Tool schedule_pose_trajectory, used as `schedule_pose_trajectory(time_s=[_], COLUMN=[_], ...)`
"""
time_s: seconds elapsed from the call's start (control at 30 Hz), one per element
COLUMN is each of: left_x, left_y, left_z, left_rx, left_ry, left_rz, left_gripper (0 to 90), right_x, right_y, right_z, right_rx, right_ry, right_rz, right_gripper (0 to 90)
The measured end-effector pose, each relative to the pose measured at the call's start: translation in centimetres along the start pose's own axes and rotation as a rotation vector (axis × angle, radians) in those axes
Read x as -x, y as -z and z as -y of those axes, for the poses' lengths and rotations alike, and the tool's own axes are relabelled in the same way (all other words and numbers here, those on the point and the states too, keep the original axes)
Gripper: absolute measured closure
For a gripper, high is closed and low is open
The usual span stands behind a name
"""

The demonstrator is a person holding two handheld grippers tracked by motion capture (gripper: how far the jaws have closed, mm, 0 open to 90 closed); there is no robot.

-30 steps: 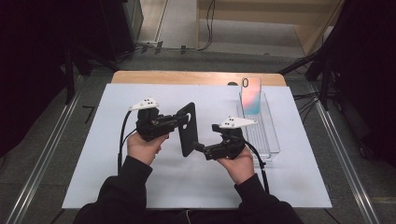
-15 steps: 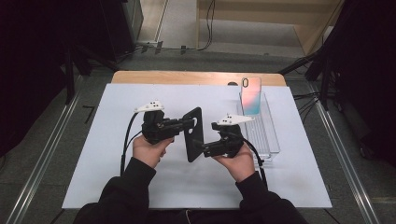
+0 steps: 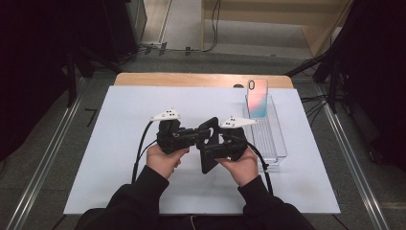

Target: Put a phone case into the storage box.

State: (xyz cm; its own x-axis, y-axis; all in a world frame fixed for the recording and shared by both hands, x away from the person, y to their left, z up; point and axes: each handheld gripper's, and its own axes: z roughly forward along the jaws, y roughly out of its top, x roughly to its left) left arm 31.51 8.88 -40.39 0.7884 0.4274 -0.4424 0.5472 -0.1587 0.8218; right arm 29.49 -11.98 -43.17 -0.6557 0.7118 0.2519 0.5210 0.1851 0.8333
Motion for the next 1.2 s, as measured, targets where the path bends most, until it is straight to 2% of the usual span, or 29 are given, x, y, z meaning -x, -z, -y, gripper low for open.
schedule_pose_trajectory(time_s=[0.1, 0.17, 0.3, 0.5, 0.63, 0.77, 0.87, 1.07, 1.2], left_x=[-0.2, -0.2, -0.1, -0.7, -1.3, -1.9, -2.4, -3.6, -4.2], left_y=[0.1, 0.6, 1.4, 2.9, 3.6, 4.1, 4.6, 6.2, 7.2], left_z=[-0.1, -0.4, -0.7, -0.9, -0.8, -0.1, 0.5, 1.9, 2.7], left_rx=[0.005, 0.016, 0.011, 0.013, -0.024, -0.077, -0.106, -0.136, -0.156], left_ry=[0.014, 0.028, 0.025, 0.041, 0.05, 0.033, 0.017, -0.008, -0.035], left_rz=[0.019, 0.03, 0.015, 0.016, 0.034, 0.02, 0.001, -0.05, -0.101], left_gripper=[75.3, 61.7, 50.3, 41.1, 35.6, 32.6, 31.6, 31.6, 31.5], right_x=[-0.1, -0.1, 0.3, 0.8, 0.9, 1.1, 1.4, 2.7, 3.8], right_y=[0.2, 0.3, 0.9, 1.6, 2.3, 3.1, 3.6, 5.4, 6.4], right_z=[0.0, -0.1, -0.3, -0.6, -1.0, -1.7, -2.0, -2.9, -3.2], right_rx=[0.0, -0.001, 0.007, 0.003, -0.004, -0.014, -0.018, -0.032, -0.032], right_ry=[0.012, 0.013, 0.004, 0.001, 0.01, 0.019, 0.018, 0.008, -0.009], right_rz=[0.019, 0.039, 0.045, 0.045, 0.022, -0.02, -0.035, -0.023, -0.008], right_gripper=[9.9, 10.2, 10.5, 10.7, 10.9, 10.9, 10.9, 10.9, 10.9])
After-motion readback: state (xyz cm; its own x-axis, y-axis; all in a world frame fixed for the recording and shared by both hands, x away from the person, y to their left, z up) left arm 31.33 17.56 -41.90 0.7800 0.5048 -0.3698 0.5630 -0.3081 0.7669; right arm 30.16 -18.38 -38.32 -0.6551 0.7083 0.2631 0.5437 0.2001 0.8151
